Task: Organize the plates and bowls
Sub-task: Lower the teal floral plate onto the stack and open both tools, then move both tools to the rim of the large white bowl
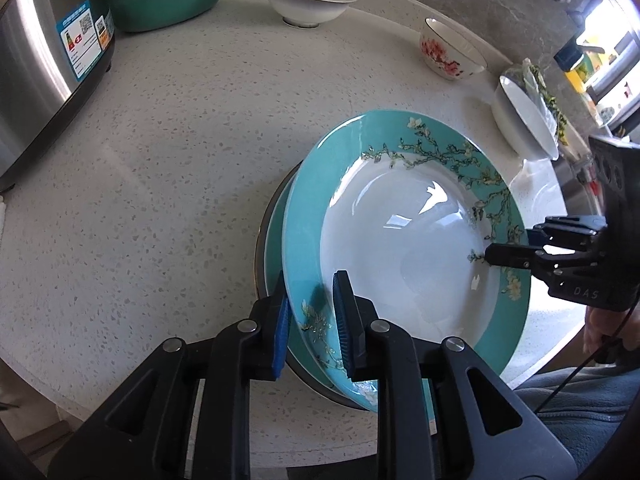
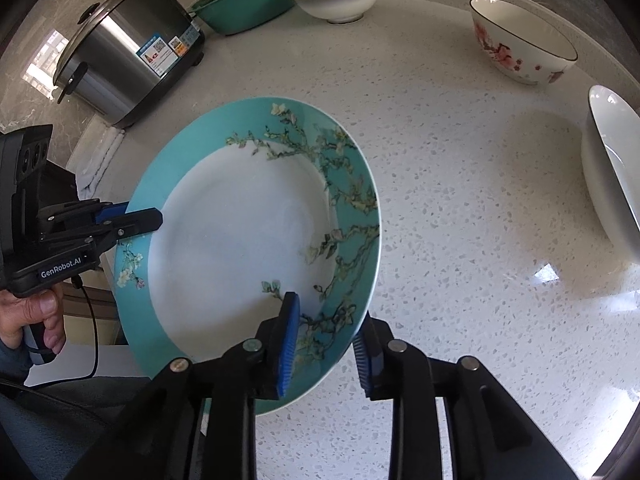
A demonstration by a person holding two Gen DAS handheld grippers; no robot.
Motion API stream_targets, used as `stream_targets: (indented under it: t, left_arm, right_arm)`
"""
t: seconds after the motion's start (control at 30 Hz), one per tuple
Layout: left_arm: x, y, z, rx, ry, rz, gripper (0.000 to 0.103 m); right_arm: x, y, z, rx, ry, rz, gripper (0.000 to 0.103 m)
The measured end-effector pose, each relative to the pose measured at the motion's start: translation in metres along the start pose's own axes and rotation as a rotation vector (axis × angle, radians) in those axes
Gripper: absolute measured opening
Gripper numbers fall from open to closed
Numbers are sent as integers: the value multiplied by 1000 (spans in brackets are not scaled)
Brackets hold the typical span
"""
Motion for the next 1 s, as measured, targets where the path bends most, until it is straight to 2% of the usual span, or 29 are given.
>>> stream_targets:
  t: [0.1, 0.27, 0.3, 0.33, 0.4, 0.5, 0.57, 0.63, 0.73, 0.8, 0.9, 1.0]
  left_arm:
    - [2, -8, -1, -51, -2, -4, 19]
    - [5, -24, -5, -184, -3, -5, 30]
    - [6, -27, -7, -200, -1, -2, 36]
    - [7, -29, -10, -216, 3, 7, 53]
    - [9, -35, -17, -177, 12, 4, 82]
    - [18, -48, -34, -197, 34, -5, 82]
    - [30, -54, -47, -216, 46, -30, 83]
    - [46, -51, -65, -248, 83, -37, 85]
    - [78, -14, -92, -322, 153, 31, 90]
    - [96, 19, -99, -359, 165, 97, 91]
    - [124, 81, -90, -382, 115, 185, 91]
    - [153, 140, -62, -349, 44, 235, 91]
  right_arm:
    - [1, 0, 0, 4, 8, 19, 30]
    - [2, 1, -1, 24, 27, 64, 33]
    - [1, 2, -1, 37, 33, 77, 37]
    - [1, 3, -2, 46, 36, 86, 40]
    - [-1, 5, -5, 60, 50, 108, 52]
    - [-7, 10, -16, 92, 80, 141, 63]
    - [-13, 18, -26, 121, 111, 170, 66]
    - [-22, 33, -40, 199, 147, 218, 67]
    - [-40, 73, -69, 344, 236, 330, 67]
    - [-57, 113, -96, 417, 327, 419, 67]
    - [-77, 166, -131, 448, 436, 504, 68]
    - [-96, 217, -156, 429, 492, 555, 69]
Point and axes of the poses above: each gripper's, at about its wrist camera, not at the fingertips, and z roughly the way its jaws point, y to its right, x to its top, the point moved 2 cm from there along z, roughly the way its jaws point, and after that the axes turned 14 degrees about -y, right-handed, at the moved point
